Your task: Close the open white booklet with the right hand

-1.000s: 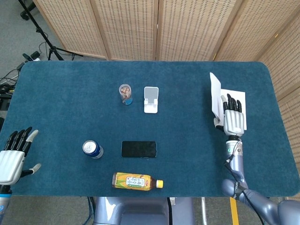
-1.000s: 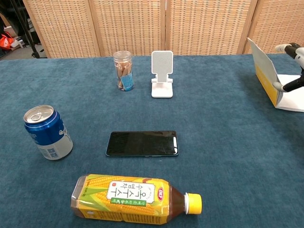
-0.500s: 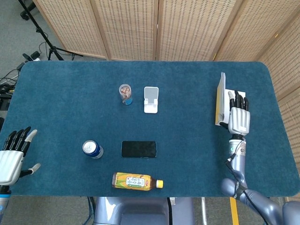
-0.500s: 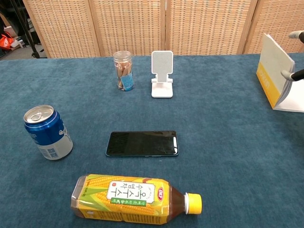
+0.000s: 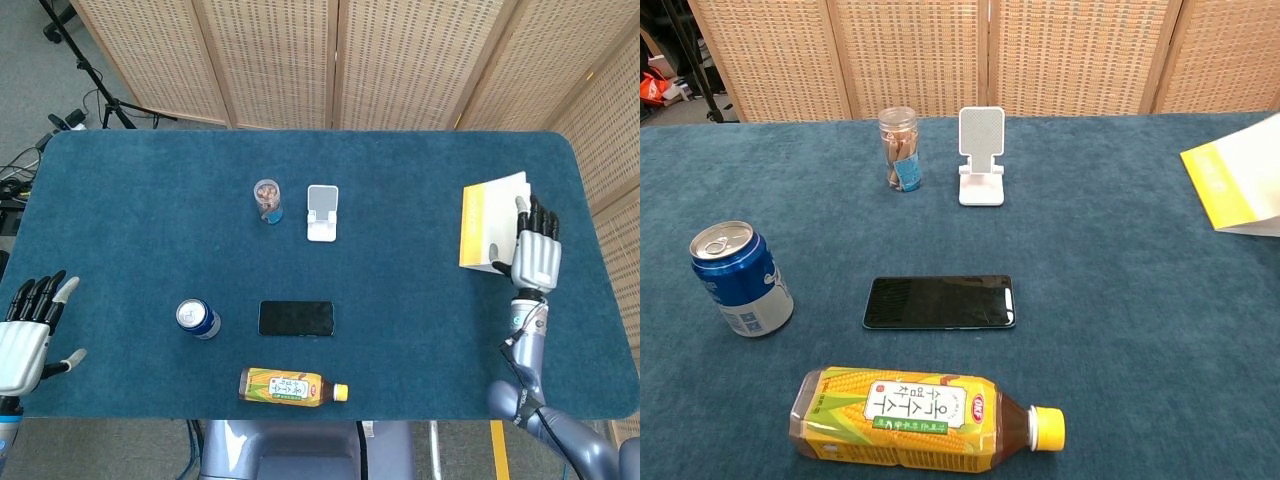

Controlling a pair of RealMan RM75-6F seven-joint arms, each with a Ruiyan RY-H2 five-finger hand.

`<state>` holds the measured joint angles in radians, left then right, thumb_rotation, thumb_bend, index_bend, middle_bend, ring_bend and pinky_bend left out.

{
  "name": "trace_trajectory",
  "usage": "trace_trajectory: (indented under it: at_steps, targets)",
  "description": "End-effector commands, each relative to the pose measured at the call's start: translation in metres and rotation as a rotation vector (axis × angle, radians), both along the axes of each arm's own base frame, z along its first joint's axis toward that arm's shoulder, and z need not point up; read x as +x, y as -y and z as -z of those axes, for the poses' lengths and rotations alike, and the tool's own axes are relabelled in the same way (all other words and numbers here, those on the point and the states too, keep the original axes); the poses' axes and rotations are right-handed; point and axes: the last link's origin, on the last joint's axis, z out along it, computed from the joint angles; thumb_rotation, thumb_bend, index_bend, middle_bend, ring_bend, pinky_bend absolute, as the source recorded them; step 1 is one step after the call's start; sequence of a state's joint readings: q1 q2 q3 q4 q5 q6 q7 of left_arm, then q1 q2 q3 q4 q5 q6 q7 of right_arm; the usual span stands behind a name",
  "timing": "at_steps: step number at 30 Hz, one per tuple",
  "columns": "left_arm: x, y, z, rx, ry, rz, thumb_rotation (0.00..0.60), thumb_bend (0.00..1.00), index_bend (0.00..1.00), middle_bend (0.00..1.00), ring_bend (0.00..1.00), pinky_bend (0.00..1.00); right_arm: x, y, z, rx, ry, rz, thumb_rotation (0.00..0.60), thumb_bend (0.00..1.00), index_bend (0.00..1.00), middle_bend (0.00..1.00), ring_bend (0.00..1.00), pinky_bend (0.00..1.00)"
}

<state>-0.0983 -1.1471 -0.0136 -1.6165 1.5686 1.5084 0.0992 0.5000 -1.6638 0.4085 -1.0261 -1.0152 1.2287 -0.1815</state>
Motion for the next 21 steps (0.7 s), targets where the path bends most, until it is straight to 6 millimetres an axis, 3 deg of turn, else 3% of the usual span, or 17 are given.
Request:
trace_trajectory:
  at_steps: [1,6,11,21]
  targets:
    - [0.000,0.000,0.001,-0.003,-0.002,-0.001,0.600,0.05,0.00,0.00,0.00,0.00,-0.023,-0.008,-0.012,-0.019,-0.001,0.054,0.600,0.41,0.00,0.00,0.00,0.00]
    - [0.000,0.000,0.001,0.001,-0.003,0.002,0.600,0.05,0.00,0.00,0.00,0.00,-0.040,-0.020,-0.022,-0.008,0.049,0.054,0.600,0.41,0.00,0.00,0.00,0.00]
    - [-0.001,-0.001,0.000,0.010,-0.008,-0.005,0.600,0.05,0.00,0.00,0.00,0.00,-0.039,-0.039,-0.035,0.043,0.058,-0.058,0.600,0.41,0.00,0.00,0.00,0.00]
    - [-0.004,-0.002,0.000,0.012,-0.009,-0.029,0.600,0.05,0.00,0.00,0.00,0.00,-0.026,-0.115,-0.059,0.219,-0.077,-0.252,0.600,0.41,0.00,0.00,0.00,0.00]
